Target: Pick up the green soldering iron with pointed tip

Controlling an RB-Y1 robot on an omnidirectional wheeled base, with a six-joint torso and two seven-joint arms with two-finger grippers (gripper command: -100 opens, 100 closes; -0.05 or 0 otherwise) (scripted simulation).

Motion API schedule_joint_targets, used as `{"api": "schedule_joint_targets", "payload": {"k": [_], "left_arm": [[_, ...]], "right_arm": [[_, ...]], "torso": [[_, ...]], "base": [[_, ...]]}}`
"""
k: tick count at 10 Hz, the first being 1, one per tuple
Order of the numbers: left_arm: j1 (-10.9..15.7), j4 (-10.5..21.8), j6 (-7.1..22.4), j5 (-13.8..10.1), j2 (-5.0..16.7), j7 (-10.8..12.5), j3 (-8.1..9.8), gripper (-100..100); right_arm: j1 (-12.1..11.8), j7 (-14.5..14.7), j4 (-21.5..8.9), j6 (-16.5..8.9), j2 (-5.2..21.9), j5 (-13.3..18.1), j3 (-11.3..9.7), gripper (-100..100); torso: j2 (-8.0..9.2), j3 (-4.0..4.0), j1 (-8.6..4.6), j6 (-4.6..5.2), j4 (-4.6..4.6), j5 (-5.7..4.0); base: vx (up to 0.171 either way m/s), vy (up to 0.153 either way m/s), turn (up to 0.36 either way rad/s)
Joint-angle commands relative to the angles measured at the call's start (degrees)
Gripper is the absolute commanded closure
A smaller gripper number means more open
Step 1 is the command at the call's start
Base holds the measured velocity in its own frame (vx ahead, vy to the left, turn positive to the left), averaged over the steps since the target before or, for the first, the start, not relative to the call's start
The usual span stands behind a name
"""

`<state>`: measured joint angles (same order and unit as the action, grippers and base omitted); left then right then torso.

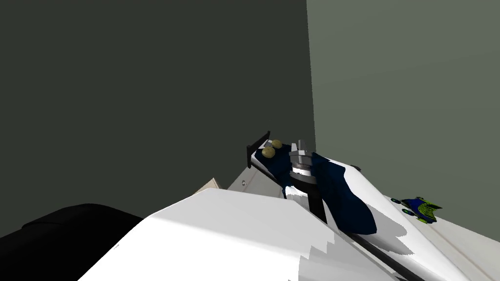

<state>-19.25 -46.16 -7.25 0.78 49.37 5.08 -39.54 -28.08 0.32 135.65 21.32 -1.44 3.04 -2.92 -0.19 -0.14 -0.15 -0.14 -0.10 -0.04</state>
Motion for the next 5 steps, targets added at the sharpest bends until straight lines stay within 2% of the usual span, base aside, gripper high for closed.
{"api": "schedule_joint_targets", "payload": {"k": [1, 3, 4, 5], "left_arm": [[-1.3, -1.9, -1.0, 0.3, 1.8, -0.9, 0.05, 100], [-2.9, -3.9, -2.3, 0.8, 3.9, -2.0, 0.13, 100], [-2.2, -2.9, -1.9, 0.7, 3.1, -1.5, -0.09, 100], [-2.3, -3.0, -2.1, 0.7, 3.3, -1.6, -0.10, 0]], "right_arm": [[0.0, 0.0, 0.0, 0.0, 0.0, 0.0, 0.0, 0], [0.0, 0.0, 0.0, 0.0, 0.0, 0.0, 0.0, 0], [0.0, 0.0, 0.0, 0.0, 0.0, 0.0, 0.0, 0], [0.0, 0.0, 0.0, 0.0, 0.0, 0.0, 0.0, 0]], "torso": [[0.00, 0.00, 0.00, 0.00, 0.00, 0.00], [-0.22, -0.12, -0.02, 0.07, -0.02, -0.01], [-0.25, -0.12, 0.04, 0.11, -0.01, -0.01], [-0.07, -0.03, 0.12, 0.17, 0.03, 0.04]], "base": [[0.126, -0.057, 0.297], [0.131, -0.040, 0.241], [0.055, -0.015, 0.039], [0.010, -0.004, -0.008]]}}
